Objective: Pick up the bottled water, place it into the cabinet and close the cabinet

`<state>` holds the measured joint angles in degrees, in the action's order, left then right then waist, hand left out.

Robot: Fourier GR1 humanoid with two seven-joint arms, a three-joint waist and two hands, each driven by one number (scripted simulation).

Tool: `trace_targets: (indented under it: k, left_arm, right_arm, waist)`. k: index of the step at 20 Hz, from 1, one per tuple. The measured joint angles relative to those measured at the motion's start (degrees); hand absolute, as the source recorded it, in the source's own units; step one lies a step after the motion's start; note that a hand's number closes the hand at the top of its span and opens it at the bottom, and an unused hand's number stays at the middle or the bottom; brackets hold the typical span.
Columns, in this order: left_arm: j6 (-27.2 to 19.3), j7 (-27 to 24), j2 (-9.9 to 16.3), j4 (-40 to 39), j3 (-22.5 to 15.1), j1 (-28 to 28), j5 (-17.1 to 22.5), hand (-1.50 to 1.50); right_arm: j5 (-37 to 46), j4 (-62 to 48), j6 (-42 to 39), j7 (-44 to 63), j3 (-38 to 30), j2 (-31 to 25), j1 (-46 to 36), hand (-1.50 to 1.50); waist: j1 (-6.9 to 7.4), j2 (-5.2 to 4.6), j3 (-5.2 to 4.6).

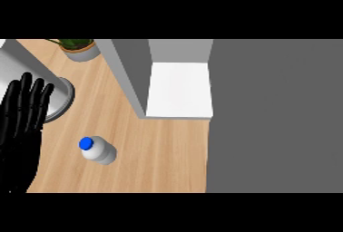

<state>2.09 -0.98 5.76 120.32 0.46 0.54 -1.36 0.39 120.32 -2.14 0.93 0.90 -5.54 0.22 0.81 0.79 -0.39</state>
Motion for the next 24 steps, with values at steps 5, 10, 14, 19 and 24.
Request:
trace_targets:
  k: [5,10,14,19,24]
  left_arm:
    - [2.03,0.34,0.35,2.27,2.00,1.95,3.69,-1.50]
    - [0.69,6.53,-2.33,5.71,3.63,7.54,10.32,-1.50]
    - [-1.21,13.91,-2.87,12.63,4.18,10.67,13.59,-1.50]
    - [-2.01,19.97,-2.15,17.23,6.17,14.26,15.87,-1.50]
    - [-2.36,24.77,-0.59,18.03,8.79,15.08,16.28,-1.50]
  right_arm:
    - [-0.27,5.03,-1.11,0.42,1.51,0.71,4.23,-1.50]
    - [-5.02,8.93,-5.04,2.26,5.33,0.80,9.31,-1.50]
    - [-6.83,15.25,-6.08,6.34,8.44,0.68,13.11,-1.50]
    - [-4.10,20.33,-4.56,11.07,14.59,1.94,15.14,-1.50]
    - [-0.29,21.67,-2.46,13.09,19.67,3.36,15.32,-1.50]
  waist:
    - [-0.61,-0.51,0.28]
    - [-0.44,-0.50,0.37]
    - [-0.63,-0.51,0.39]
    - [-0.55,-0.52,0.39]
    - [-0.30,-0.43,0.38]
